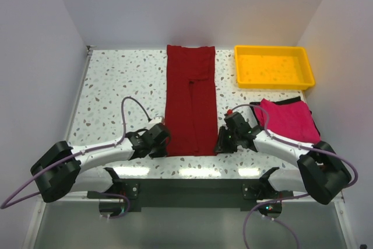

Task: Fold and stack the t-shirts
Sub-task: Fold the tshirt

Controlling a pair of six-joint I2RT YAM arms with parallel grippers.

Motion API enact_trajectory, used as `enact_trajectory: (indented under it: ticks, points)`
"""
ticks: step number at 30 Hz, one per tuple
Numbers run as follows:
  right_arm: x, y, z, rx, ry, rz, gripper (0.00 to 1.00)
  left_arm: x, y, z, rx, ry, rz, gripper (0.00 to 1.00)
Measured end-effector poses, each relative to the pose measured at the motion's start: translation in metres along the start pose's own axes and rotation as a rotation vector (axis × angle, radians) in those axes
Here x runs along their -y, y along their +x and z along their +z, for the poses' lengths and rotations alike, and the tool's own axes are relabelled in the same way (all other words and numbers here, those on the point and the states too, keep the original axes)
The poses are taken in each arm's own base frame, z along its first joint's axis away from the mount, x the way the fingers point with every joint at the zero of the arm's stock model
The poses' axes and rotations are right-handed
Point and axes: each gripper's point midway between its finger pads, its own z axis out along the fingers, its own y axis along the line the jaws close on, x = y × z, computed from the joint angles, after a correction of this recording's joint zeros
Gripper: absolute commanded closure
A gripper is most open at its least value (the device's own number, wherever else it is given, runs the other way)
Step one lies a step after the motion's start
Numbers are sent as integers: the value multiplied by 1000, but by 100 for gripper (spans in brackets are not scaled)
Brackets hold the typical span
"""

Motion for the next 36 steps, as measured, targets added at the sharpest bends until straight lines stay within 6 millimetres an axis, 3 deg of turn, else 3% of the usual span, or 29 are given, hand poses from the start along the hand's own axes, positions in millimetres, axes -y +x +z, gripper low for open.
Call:
enact_trajectory:
  ticks: [2,12,19,26,30,36]
  points:
    - [4,4,0,-9,9,6,100,-1,1,0,3,4,-7,100]
    - [17,22,-9,-21,9,6,100,-4,8,-5,8,56,-40,100]
    - [13,32,-14,-34,-57,2,100,-2,18,-10,-16,115,-43,100]
    - [-2,22,-30,-6,-99,-32,100,-3,22,-17,-34,125,-37,100]
    - [-20,0,-41,45,-109,-80,100,7,6,-23,-13,106,-23,100]
    - [-39,-40,-43,113,-68,-139,100,21,-55,-23,91,75,-46,100]
